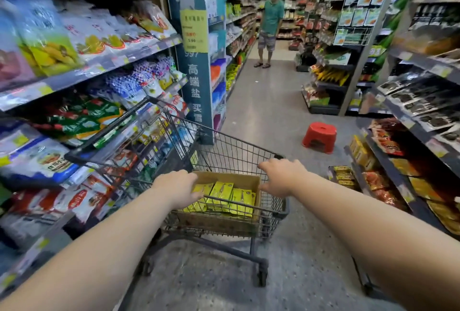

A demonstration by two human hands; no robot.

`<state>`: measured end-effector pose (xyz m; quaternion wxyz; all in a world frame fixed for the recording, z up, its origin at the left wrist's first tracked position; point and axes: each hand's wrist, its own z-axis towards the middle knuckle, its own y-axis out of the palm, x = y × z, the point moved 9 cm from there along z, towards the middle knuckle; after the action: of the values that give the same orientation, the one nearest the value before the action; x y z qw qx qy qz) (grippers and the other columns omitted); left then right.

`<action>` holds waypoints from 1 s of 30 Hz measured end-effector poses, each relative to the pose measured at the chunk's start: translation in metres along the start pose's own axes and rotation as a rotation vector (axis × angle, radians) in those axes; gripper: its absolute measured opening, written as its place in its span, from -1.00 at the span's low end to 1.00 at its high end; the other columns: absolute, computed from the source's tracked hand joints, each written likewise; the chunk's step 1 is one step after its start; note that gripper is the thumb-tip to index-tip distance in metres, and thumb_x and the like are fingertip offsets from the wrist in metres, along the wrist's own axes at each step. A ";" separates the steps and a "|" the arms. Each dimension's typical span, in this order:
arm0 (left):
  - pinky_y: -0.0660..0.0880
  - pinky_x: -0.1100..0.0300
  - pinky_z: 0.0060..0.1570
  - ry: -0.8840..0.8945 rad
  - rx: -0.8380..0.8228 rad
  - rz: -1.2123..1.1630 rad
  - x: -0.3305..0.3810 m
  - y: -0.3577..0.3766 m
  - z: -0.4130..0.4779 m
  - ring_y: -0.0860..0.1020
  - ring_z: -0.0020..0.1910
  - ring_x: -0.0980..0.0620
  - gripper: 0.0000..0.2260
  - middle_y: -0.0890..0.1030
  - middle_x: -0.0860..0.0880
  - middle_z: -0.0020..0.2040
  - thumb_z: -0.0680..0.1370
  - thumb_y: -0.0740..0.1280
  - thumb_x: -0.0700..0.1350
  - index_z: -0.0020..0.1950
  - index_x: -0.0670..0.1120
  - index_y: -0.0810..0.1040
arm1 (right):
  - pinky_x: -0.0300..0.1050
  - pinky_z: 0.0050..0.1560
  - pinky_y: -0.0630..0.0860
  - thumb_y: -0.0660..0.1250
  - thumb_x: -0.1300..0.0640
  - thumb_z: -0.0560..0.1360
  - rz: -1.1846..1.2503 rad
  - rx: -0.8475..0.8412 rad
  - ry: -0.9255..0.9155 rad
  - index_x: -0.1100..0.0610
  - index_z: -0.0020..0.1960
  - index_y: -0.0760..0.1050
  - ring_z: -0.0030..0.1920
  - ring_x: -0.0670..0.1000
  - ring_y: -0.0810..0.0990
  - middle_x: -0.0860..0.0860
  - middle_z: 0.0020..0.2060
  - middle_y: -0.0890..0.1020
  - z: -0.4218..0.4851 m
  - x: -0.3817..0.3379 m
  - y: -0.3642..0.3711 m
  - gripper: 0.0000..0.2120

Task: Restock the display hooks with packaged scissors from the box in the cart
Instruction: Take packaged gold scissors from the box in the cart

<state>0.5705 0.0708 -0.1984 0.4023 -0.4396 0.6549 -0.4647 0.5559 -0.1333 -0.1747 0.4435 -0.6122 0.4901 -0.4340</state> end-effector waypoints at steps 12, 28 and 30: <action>0.48 -0.08 0.18 -0.031 -0.118 -0.051 -0.058 0.047 0.112 0.46 0.29 -0.12 -0.49 0.43 -0.05 0.35 0.54 0.18 0.24 0.41 0.03 0.32 | 0.16 0.30 0.34 0.22 -0.13 0.51 0.022 -0.082 -0.070 0.02 0.43 0.24 0.33 0.15 0.40 0.08 0.34 0.42 0.137 -0.024 0.033 -0.46; 0.46 -0.05 0.19 0.164 -0.306 -0.083 -0.095 0.111 0.281 0.44 0.30 -0.12 -0.49 0.42 -0.08 0.35 0.55 0.19 0.22 0.41 -0.01 0.34 | 0.15 0.30 0.34 0.22 -0.19 0.48 0.141 -0.327 0.175 0.00 0.43 0.23 0.33 0.15 0.42 0.06 0.36 0.39 0.272 0.004 0.116 -0.42; 0.46 -0.05 0.19 0.169 -0.335 -0.092 -0.090 0.121 0.300 0.43 0.30 -0.12 -0.49 0.42 -0.07 0.35 0.54 0.19 0.22 0.41 0.00 0.34 | 0.15 0.31 0.33 0.23 -0.16 0.49 0.154 -0.360 0.188 0.01 0.45 0.22 0.33 0.15 0.41 0.06 0.36 0.39 0.284 0.018 0.129 -0.41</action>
<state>0.8525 0.1018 -0.3776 0.2454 -0.4894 0.7336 -0.4025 0.8053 -0.1335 -0.3637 0.3113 -0.5992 0.6441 -0.3595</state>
